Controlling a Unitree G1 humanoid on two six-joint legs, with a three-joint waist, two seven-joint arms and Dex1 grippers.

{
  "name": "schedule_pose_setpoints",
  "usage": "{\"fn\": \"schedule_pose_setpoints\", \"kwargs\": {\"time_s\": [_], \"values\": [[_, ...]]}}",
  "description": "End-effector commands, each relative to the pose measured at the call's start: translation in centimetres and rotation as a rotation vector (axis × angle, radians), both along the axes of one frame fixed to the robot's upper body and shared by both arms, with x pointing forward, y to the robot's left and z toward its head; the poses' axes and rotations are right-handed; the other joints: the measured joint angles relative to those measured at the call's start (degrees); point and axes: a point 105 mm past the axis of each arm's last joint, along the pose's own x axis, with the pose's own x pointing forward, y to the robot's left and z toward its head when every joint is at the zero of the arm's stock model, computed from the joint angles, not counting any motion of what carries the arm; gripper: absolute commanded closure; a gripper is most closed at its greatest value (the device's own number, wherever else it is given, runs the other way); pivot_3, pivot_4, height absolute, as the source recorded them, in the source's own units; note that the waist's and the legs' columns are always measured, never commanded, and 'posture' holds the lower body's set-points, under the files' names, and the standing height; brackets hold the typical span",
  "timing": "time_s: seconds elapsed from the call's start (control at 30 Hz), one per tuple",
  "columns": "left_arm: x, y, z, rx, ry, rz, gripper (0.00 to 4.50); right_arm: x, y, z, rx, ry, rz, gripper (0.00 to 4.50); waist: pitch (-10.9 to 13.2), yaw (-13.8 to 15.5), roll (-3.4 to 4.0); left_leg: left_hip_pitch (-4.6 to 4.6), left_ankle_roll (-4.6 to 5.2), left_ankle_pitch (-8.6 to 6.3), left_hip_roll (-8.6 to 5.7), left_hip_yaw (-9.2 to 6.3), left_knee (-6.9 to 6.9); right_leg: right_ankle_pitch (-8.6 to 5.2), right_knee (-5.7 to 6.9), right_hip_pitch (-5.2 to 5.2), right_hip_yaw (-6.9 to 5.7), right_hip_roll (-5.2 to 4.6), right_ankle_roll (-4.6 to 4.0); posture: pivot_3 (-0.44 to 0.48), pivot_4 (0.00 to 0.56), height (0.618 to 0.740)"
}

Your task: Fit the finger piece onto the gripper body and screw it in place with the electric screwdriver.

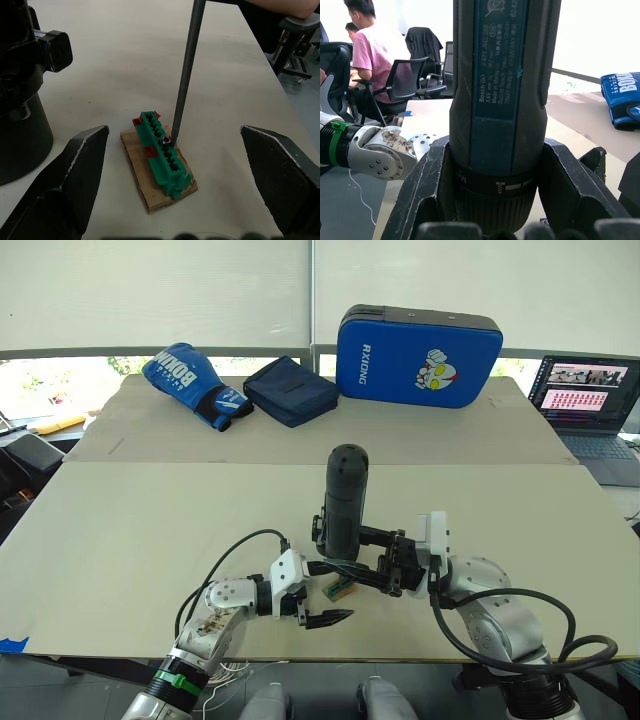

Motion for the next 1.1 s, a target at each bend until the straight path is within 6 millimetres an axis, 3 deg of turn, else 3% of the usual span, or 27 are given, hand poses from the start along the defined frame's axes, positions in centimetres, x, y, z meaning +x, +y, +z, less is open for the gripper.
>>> {"fn": "schedule_pose_setpoints", "kwargs": {"time_s": [0.03, 0.5, 0.77, 1.1], "values": [[-0.2, 0.5, -1.5, 0.031, 0.060, 0.027, 0.05, -0.6, -0.3, 1.6, 0.044, -0.049, 0.020, 2.58, 0.0, 0.0, 0.00, 0.00, 0.00, 0.00, 0.00, 0.00, 0.00, 0.00, 0.00, 0.00, 0.00, 0.00, 0.00, 0.000, 0.150, 0.740], [-0.2, 0.6, -1.7, 0.032, 0.062, 0.026, 0.05, -0.7, -0.4, 1.5, 0.037, -0.039, 0.028, 2.58, 0.0, 0.0, 0.00, 0.00, 0.00, 0.00, 0.00, 0.00, 0.00, 0.00, -0.01, 0.00, 0.00, 0.00, 0.00, 0.000, 0.150, 0.740], [-0.2, 0.7, -1.7, 0.032, 0.062, 0.032, 0.05, -0.4, -0.7, 3.3, 0.089, -0.083, 0.012, 2.58, 0.0, 0.0, 0.00, 0.00, 0.00, 0.00, 0.00, 0.00, 0.00, 0.00, -0.01, 0.00, 0.00, 0.00, 0.00, 0.000, 0.150, 0.740], [-0.2, 0.7, -1.8, 0.031, 0.060, 0.034, 0.05, -0.2, -0.3, 2.4, 0.069, -0.077, 0.004, 2.58, 0.0, 0.0, 0.00, 0.00, 0.00, 0.00, 0.01, 0.00, 0.00, 0.00, 0.00, 0.00, 0.00, 0.00, 0.00, 0.000, 0.150, 0.740]]}}
